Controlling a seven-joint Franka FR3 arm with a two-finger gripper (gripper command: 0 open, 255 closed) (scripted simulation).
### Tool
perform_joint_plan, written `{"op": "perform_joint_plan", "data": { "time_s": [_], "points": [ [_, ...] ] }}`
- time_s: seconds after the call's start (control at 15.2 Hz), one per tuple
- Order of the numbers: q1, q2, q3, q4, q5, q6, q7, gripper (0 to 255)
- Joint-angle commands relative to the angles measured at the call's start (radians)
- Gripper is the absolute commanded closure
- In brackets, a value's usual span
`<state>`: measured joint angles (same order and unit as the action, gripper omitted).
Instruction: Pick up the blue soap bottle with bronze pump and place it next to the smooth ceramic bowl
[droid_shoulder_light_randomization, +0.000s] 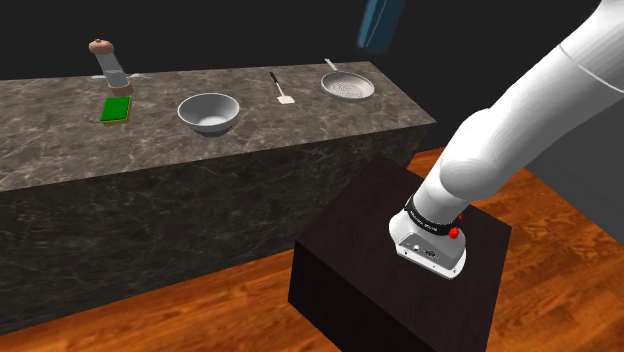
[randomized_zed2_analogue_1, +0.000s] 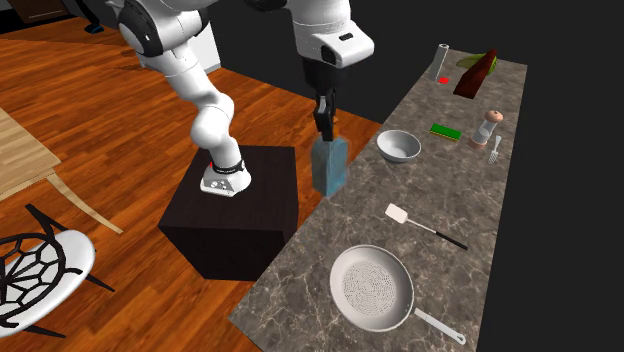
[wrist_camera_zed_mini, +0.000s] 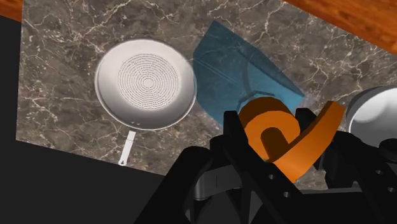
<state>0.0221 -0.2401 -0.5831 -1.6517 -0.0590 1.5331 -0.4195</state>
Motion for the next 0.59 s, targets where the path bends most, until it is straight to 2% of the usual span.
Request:
{"op": "perform_joint_plan", "data": {
  "time_s": [0.0, 0.53],
  "points": [
    [0.016, 0.012, 0.026, -0.013, 0.008, 0.023, 0.044, 255],
    [0.077, 0.107, 0.101, -0.025, 0.055, 0.120, 0.177, 255]
  ]
}}
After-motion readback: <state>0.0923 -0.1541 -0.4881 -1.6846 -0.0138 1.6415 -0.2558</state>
